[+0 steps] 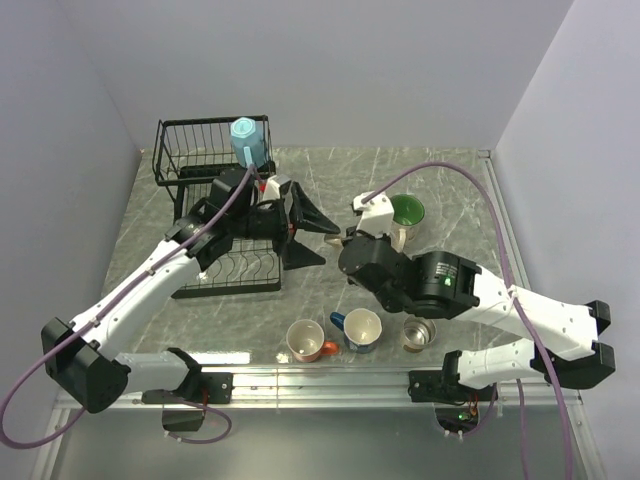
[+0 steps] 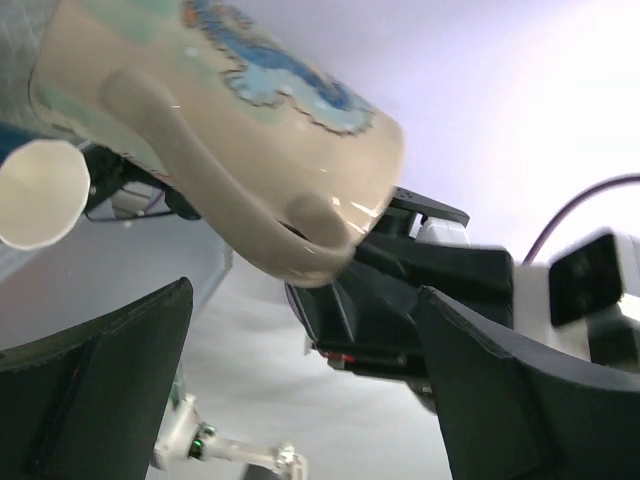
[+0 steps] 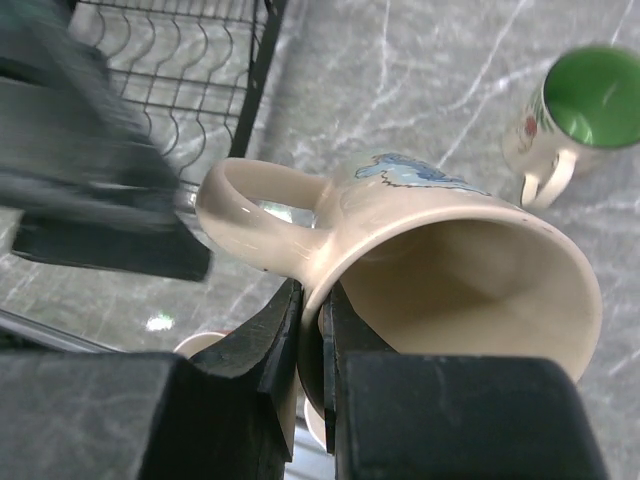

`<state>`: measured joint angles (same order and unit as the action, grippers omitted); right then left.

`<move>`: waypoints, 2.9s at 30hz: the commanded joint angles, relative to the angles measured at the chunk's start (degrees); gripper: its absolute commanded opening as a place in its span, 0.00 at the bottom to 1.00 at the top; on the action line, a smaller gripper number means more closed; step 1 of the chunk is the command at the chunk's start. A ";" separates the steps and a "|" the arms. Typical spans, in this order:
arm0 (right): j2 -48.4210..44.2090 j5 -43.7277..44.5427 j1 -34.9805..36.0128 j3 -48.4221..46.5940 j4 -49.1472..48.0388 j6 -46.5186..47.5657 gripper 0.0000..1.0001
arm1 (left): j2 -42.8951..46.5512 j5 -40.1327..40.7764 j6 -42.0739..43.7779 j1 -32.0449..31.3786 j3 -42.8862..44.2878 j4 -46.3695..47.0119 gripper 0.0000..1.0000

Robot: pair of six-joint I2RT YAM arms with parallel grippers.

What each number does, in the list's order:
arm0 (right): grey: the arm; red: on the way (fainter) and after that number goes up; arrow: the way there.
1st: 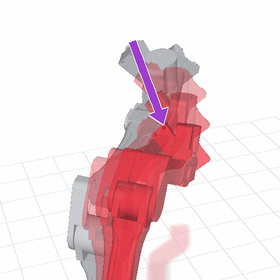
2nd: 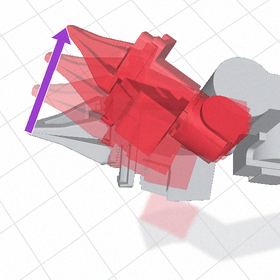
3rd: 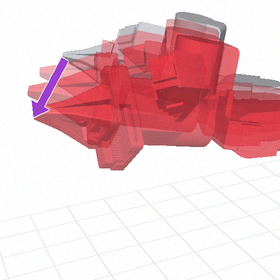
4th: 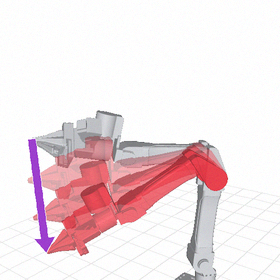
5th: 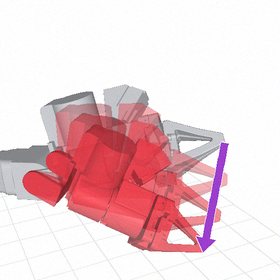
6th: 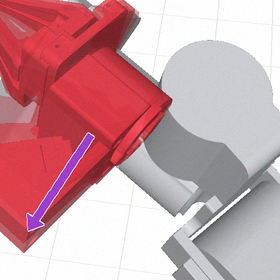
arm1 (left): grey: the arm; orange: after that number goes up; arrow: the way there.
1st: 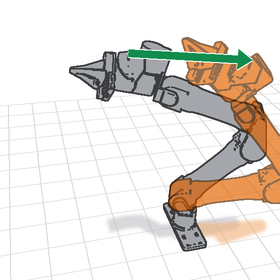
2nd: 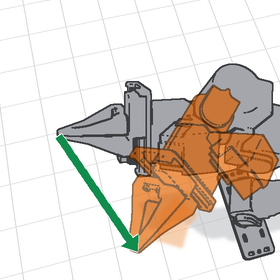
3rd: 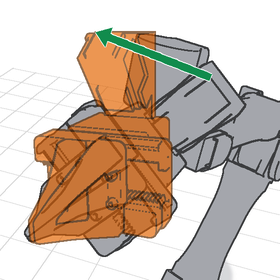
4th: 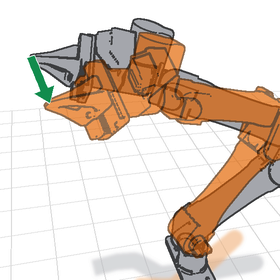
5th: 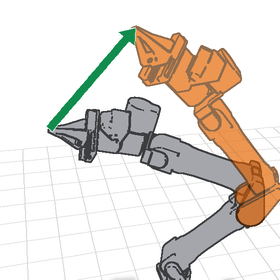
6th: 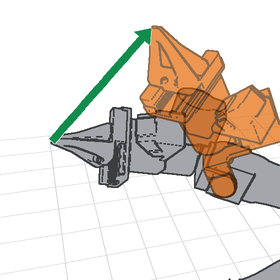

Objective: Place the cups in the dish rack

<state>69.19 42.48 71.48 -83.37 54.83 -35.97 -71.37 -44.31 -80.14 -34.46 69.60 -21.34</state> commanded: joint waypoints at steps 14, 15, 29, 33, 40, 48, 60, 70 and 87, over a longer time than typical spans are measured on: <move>0.86 18.60 10.08 -1.53 -13.69 8.10 0.00 | 2.38 -0.86 -10.30 0.27 -5.18 6.84 0.62; 1.21 18.95 10.43 -1.70 -13.87 8.10 0.00 | 1.94 -1.03 -10.04 0.27 -5.01 6.67 0.56; 3.58 23.16 13.24 -2.05 -15.63 8.72 0.00 | 1.50 -0.16 -7.76 0.36 -2.55 2.47 0.00; 5.17 27.56 14.30 -3.90 -11.51 5.04 0.00 | 2.20 1.42 -5.38 1.14 -1.31 -1.86 0.00; 5.17 30.46 15.26 -3.11 -8.68 2.48 0.00 | 7.21 -1.74 -18.81 2.29 -11.31 15.87 0.00; 14.38 43.47 18.60 -6.88 -17.46 15.46 0.00 | 9.41 -3.67 -27.44 2.64 -13.09 24.42 0.00; 20.72 47.43 18.96 -10.67 -7.64 5.65 0.00 | 15.20 -5.35 -15.06 10.72 -12.74 6.86 0.00; 23.80 33.14 18.96 -12.51 -9.63 -1.66 0.00 | 21.02 9.32 -1.97 15.56 -7.74 -9.99 0.00; 47.08 15.70 15.09 -30.08 -18.62 1.34 0.00 | 29.09 24.62 11.05 16.09 -12.81 -22.16 0.00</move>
<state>111.57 67.72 86.26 -108.22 40.86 -37.45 -44.93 -17.65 -74.43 -16.43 58.59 -45.47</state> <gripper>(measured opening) 0.167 0.310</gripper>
